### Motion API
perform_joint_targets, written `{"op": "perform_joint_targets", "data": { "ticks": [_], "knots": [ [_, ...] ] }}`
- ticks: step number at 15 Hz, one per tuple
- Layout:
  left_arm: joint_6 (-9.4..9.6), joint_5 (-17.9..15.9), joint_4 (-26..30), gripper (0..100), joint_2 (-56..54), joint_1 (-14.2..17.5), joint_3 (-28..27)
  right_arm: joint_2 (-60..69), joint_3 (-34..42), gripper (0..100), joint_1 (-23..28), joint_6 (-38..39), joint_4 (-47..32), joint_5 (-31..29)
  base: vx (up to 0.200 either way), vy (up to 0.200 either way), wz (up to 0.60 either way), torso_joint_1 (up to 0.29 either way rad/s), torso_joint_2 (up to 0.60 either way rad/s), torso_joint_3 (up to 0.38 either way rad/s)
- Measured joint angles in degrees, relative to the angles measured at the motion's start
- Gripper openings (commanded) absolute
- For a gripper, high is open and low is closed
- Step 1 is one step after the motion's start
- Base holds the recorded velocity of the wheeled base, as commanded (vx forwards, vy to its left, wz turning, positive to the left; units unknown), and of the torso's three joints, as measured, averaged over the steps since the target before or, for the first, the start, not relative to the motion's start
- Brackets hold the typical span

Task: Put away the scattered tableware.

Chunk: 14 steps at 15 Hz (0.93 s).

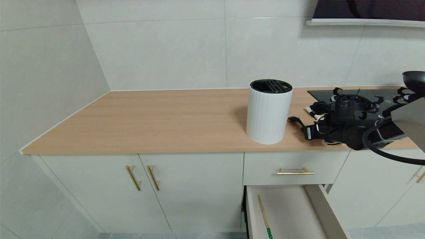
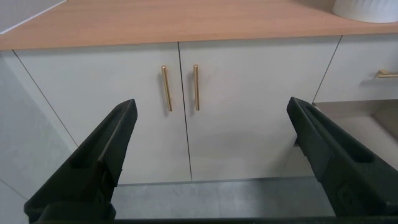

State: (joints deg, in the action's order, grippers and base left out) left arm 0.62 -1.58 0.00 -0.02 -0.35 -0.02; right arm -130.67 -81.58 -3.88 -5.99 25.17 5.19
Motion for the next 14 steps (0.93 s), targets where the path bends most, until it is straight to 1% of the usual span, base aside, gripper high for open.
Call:
{"op": "perform_joint_targets", "data": {
  "ticks": [4, 7, 10, 14],
  "knots": [
    [0.00, 0.02, 0.02, 100, 0.00, 0.00, 0.02, 0.85, 0.51, 0, -0.04, 0.09, -0.07, -1.01, 0.000, 0.000, 0.00, 0.000, 0.00, 0.000],
    [-0.02, 0.00, 0.02, 100, 0.00, 0.02, 0.00, 4.01, 3.52, 0, -0.22, 1.72, -0.11, -2.66, 0.000, 0.000, 0.00, 0.000, 0.00, 0.000],
    [0.00, 0.00, 0.00, 100, 0.00, 0.00, 0.00, 10.30, 10.80, 0, -0.69, 3.25, -0.35, -3.30, 0.000, 0.000, 0.00, 0.000, 0.00, 0.000],
    [0.00, 0.00, 0.00, 100, 0.00, 0.00, 0.02, 21.91, 24.37, 0, -2.32, 3.74, -0.60, -6.50, 0.000, 0.000, 0.00, 0.000, 0.00, 0.000]
  ]
}}
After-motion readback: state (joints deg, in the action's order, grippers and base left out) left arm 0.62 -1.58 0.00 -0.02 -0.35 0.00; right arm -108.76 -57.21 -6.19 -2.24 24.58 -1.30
